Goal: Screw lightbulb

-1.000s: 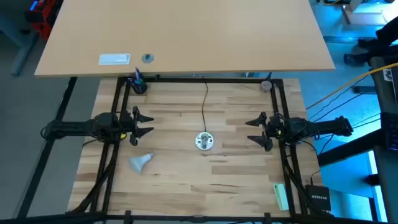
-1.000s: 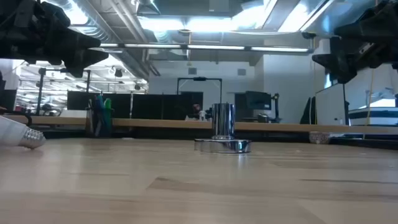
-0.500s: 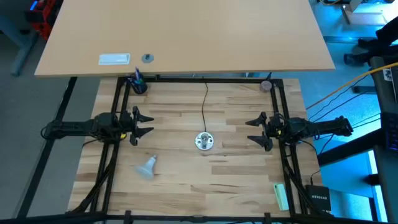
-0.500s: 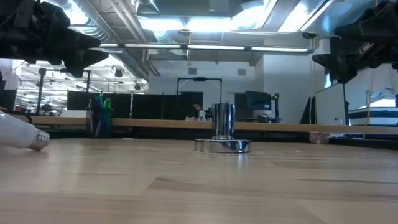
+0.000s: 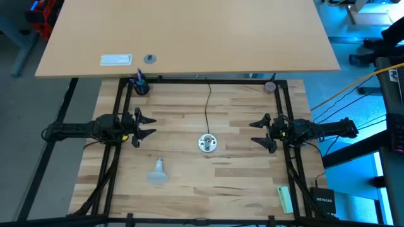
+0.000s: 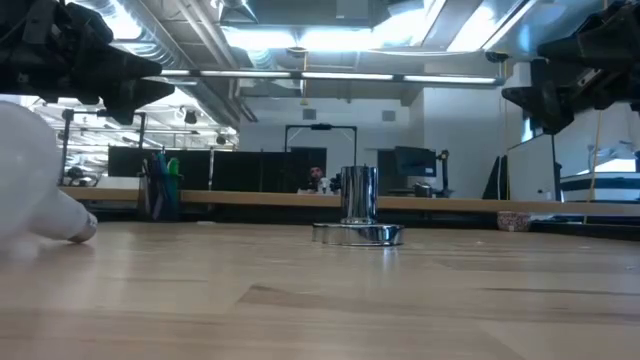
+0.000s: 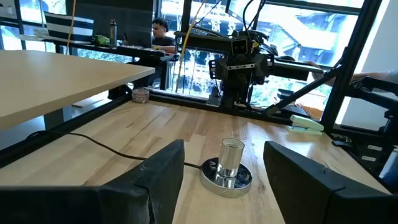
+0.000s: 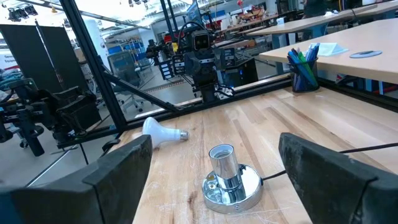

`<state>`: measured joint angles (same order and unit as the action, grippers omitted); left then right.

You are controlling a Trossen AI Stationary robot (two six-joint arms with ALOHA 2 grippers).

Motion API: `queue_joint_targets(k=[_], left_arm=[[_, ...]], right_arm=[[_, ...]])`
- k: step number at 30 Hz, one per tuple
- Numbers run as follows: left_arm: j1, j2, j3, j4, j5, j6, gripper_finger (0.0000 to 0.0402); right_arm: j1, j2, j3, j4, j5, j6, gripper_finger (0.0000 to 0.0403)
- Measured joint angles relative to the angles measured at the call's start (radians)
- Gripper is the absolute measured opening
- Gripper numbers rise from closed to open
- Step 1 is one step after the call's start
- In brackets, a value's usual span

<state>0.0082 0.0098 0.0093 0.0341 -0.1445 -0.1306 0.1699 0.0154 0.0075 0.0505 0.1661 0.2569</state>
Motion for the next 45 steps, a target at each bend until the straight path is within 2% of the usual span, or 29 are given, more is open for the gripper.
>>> queue_joint_targets(k=[22,24,28,41,45], left_arm=[[0.002,0.000,0.000,0.009,-0.023,0.000,0.0210],[0.006,-0.001,0.000,0.030,-0.066,0.000,0.0210],[0.013,0.000,0.000,0.107,-0.080,-0.002,0.0210],[0.013,0.000,0.000,0.384,-0.088,-0.238,0.0210],[0.013,0.000,0.000,0.421,-0.088,-0.292,0.0210]], right_arm=[[0.000,0.000,0.000,0.000,0.000,0.000,0.0353],[0.000,0.000,0.000,0.000,0.000,0.000,0.0353],[0.000,0.000,0.000,0.000,0.000,0.000,0.0353],[0.000,0.000,0.000,0.000,0.000,0.000,0.0353],[0.000,0.000,0.000,0.000,0.000,0.000,0.0353]])
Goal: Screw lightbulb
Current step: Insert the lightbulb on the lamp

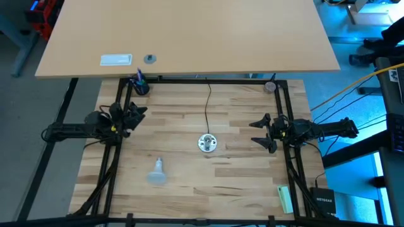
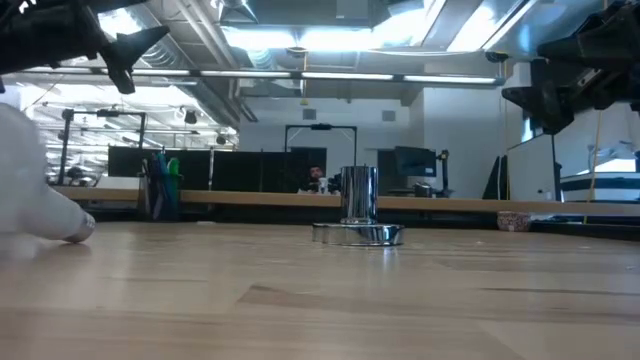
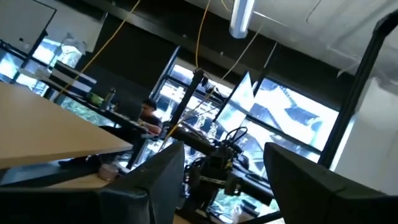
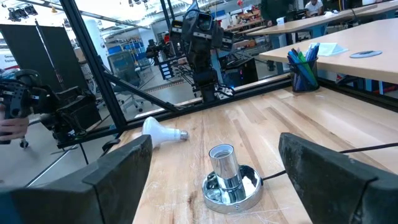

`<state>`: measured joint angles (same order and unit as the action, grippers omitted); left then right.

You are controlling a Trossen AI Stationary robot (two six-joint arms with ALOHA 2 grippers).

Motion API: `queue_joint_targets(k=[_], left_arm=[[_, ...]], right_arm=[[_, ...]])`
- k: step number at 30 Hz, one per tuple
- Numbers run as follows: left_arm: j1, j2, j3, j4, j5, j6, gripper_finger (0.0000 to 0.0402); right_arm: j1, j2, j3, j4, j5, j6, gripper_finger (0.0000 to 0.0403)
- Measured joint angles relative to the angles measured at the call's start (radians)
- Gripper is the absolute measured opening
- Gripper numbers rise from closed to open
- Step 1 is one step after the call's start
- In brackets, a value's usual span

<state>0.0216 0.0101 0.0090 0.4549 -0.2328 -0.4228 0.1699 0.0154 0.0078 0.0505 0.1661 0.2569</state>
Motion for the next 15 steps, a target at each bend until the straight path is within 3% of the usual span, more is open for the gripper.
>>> queue_joint_targets(k=[9,15], left_arm=[[0.002,0.000,0.005,0.005,-0.059,0.016,0.0210],[-0.003,0.077,0.134,-0.050,-0.052,0.169,0.0210]], right_arm=[[0.000,0.000,0.000,0.000,0.000,0.000,0.0353],[0.000,0.000,0.000,0.000,0.000,0.000,0.0353]])
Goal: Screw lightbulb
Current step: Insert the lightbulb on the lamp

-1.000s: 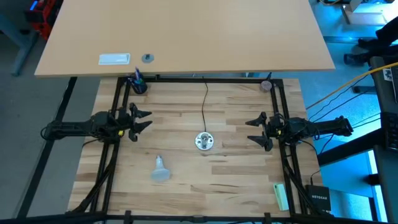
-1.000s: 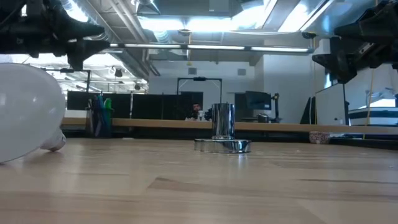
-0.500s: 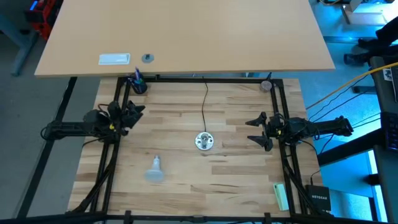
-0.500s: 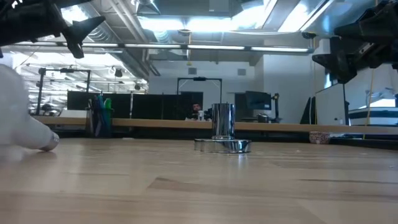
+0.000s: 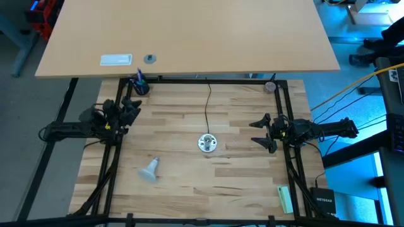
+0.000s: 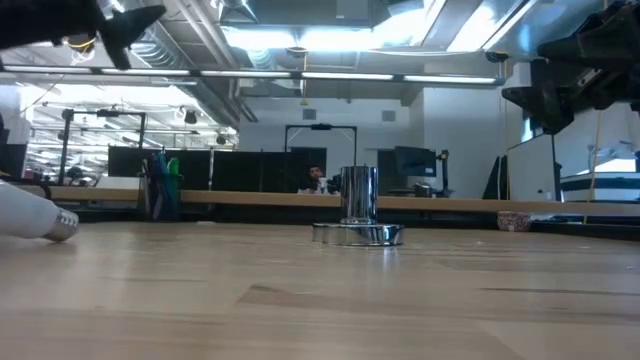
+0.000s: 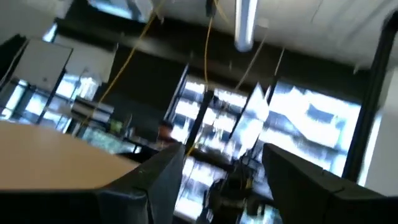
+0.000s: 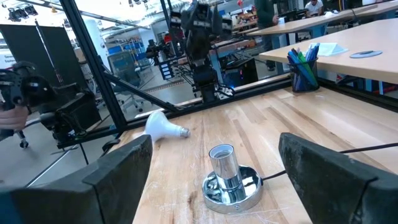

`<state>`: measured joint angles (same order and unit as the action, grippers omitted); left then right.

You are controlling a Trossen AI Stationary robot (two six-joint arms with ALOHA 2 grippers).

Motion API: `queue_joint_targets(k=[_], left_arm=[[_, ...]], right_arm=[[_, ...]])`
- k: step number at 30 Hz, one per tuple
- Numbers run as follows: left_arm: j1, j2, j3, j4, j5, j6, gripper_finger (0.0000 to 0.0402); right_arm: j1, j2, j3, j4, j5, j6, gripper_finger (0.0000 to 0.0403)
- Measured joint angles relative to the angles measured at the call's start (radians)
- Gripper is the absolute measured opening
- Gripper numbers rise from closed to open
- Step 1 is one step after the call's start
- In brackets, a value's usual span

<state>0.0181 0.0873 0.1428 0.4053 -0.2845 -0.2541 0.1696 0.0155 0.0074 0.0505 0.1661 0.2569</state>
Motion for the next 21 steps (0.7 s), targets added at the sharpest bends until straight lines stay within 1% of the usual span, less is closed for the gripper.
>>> queue_joint_targets(k=[3,8,10,14,16,18,21], left_arm=[[-0.029,0.144,0.135,-0.156,0.005,-0.003,0.0210],[-0.069,0.456,0.453,-0.477,0.008,-0.007,0.0210],[-0.074,0.569,0.585,-0.640,0.008,-0.045,0.0210],[-0.079,0.759,0.802,-0.993,0.011,-0.202,0.0210],[-0.083,0.835,0.883,-1.151,0.026,-0.287,0.0210],[-0.084,0.896,0.938,-1.279,0.058,-0.349,0.0210],[-0.084,0.969,0.969,-1.386,0.168,-0.442,0.0210]], right_arm=[[0.000,0.000,0.000,0.000,0.000,0.000,0.0353],[0.000,0.000,0.000,0.000,0.000,0.000,0.0353],[0.000,0.000,0.000,0.000,0.000,0.000,0.0353],[0.000,0.000,0.000,0.000,0.000,0.000,0.0353],[0.000,0.000,0.000,0.000,0.000,0.000,0.0353],[0.000,0.000,0.000,0.000,0.000,0.000,0.0353],[0.000,0.000,0.000,0.000,0.000,0.000,0.0353]])
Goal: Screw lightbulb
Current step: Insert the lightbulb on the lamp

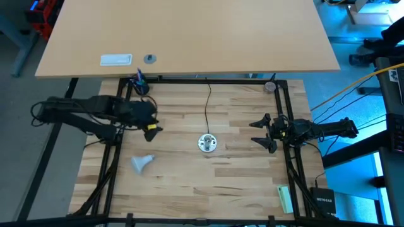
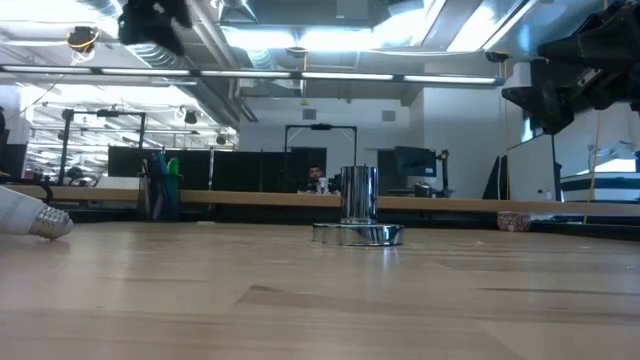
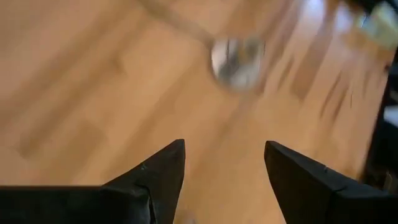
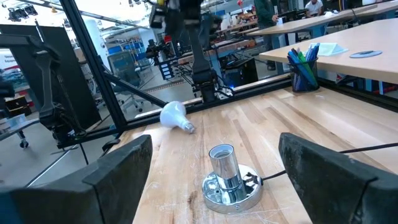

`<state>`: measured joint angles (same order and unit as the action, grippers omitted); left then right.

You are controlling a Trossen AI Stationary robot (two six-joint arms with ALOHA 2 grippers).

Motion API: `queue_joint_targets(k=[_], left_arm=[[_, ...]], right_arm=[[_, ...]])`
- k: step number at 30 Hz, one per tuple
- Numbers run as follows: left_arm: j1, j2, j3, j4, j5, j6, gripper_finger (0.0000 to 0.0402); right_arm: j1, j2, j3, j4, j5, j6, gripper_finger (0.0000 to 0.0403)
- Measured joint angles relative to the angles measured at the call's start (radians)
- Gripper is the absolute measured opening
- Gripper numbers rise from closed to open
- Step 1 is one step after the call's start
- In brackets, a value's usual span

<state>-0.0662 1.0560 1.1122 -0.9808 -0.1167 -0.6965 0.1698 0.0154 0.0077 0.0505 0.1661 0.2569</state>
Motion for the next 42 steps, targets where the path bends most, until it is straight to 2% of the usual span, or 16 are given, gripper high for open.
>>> queue_joint_targets(k=[3,5,11,18,22,26,35,42], left_arm=[[0.000,0.055,-0.006,-0.041,0.117,-0.044,0.0210],[0.000,0.089,-0.011,-0.043,0.168,-0.020,0.0210],[0.021,0.181,-0.011,-0.047,0.174,0.046,0.0210],[0.023,0.309,-0.011,-0.276,0.213,0.065,0.0210],[-0.015,0.374,-0.011,-0.344,0.226,0.083,0.0210],[-0.068,0.438,-0.011,-0.349,0.230,0.148,0.0210],[-0.145,0.575,-0.015,-0.335,0.224,0.183,0.0210],[-0.186,0.590,-0.114,-0.250,0.295,0.164,0.0210]], right_arm=[[0.000,0.000,0.000,0.000,0.000,0.000,0.0353],[0.000,0.000,0.000,0.000,0.000,0.000,0.0353],[0.000,0.000,0.000,0.000,0.000,0.000,0.0353],[0.000,0.000,0.000,0.000,0.000,0.000,0.0353],[0.000,0.000,0.000,0.000,0.000,0.000,0.0353],[0.000,0.000,0.000,0.000,0.000,0.000,0.0353],[0.000,0.000,0.000,0.000,0.000,0.000,0.0353],[0.000,0.000,0.000,0.000,0.000,0.000,0.0353]])
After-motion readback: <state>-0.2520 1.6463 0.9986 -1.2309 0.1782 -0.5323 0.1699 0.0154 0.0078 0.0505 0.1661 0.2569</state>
